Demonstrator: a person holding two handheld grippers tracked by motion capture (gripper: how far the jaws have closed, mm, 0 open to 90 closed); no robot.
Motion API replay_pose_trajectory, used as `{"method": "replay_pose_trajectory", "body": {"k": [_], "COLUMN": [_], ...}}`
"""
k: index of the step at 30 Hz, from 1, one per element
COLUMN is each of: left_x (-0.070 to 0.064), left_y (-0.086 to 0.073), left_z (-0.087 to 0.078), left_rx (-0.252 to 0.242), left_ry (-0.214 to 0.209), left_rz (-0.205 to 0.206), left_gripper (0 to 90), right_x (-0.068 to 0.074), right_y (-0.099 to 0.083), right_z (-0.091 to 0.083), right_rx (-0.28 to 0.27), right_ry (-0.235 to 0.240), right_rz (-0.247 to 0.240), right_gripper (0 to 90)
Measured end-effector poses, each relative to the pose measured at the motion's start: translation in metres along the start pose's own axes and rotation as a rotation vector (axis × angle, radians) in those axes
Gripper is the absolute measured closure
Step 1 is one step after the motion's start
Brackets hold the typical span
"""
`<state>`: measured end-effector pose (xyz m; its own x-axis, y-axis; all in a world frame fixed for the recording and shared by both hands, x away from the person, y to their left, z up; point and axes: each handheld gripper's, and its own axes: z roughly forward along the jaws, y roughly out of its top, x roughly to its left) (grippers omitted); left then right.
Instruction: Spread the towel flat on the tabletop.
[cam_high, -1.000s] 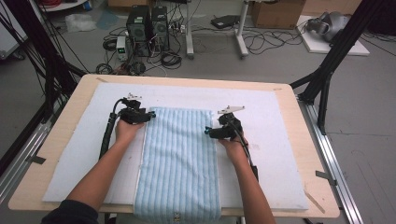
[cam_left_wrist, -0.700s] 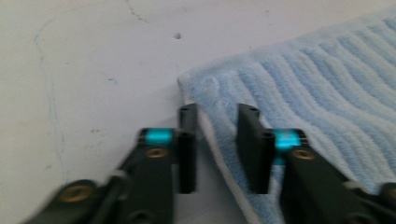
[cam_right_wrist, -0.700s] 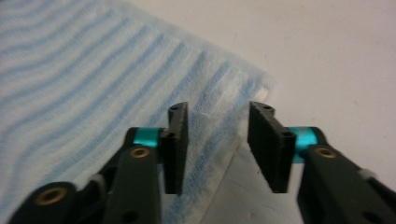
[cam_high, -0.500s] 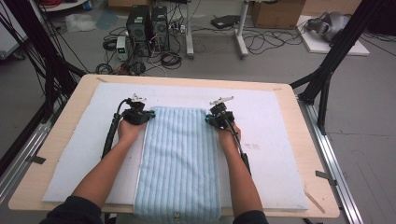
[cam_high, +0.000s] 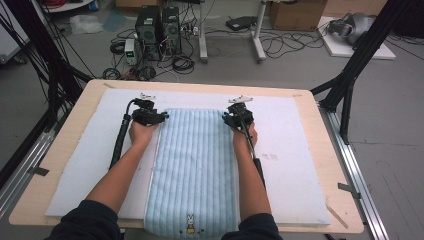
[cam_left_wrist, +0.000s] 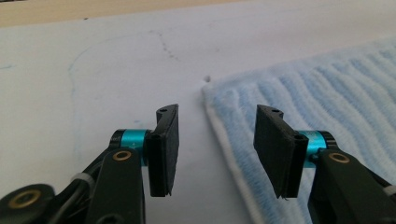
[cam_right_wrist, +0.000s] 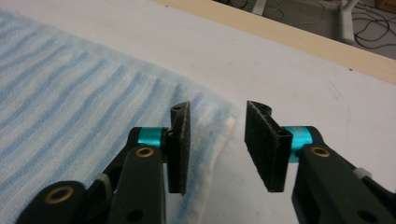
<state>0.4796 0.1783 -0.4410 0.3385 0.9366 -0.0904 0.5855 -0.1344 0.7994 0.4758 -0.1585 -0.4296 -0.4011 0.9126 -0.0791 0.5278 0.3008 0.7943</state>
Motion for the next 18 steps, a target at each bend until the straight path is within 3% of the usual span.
{"method": "replay_pose_trajectory", "body": {"k": [3, 7, 8, 10, 11, 13, 15, 16, 17, 18], "left_x": [0.004, 0.001, -0.003, -0.009, -0.013, -0.015, -0.011, -0.010, -0.009, -0.006], "left_y": [-0.005, -0.009, -0.009, -0.009, -0.009, -0.009, -0.009, -0.009, -0.009, -0.009], "left_z": [-0.004, -0.001, 0.000, 0.001, 0.002, 0.003, 0.006, 0.006, 0.006, 0.005], "left_rx": [0.011, 0.050, 0.048, 0.048, 0.045, 0.035, 0.014, 0.012, 0.008, 0.004], "left_ry": [-0.017, -0.081, -0.086, -0.089, -0.074, -0.039, -0.036, -0.021, -0.010, -0.028], "left_rz": [-0.011, 0.002, 0.032, 0.097, 0.125, 0.151, 0.100, 0.082, 0.060, 0.042], "left_gripper": [52.6, 62.9, 65.6, 79.8, 87.1, 88.1, 88.0, 86.4, 76.7, 65.9], "right_x": [-0.009, -0.011, -0.010, -0.005, -0.003, 0.002, 0.003, 0.003, 0.001, -0.002], "right_y": [-0.001, -0.005, -0.007, -0.011, -0.012, -0.011, -0.011, -0.011, -0.012, -0.013], "right_z": [-0.006, -0.003, 0.000, 0.006, 0.006, 0.007, 0.009, 0.009, 0.009, 0.009], "right_rx": [0.005, 0.073, 0.094, 0.140, 0.126, 0.121, 0.111, 0.104, 0.096, 0.084], "right_ry": [0.018, 0.066, 0.076, 0.084, 0.092, 0.055, 0.015, 0.002, -0.017, -0.002], "right_rz": [0.038, 0.047, 0.037, 0.015, 0.010, -0.037, -0.054, -0.039, -0.009, 0.024], "right_gripper": [57.2, 62.4, 66.0, 76.4, 83.4, 85.9, 83.9, 76.3, 70.5, 66.9]}}
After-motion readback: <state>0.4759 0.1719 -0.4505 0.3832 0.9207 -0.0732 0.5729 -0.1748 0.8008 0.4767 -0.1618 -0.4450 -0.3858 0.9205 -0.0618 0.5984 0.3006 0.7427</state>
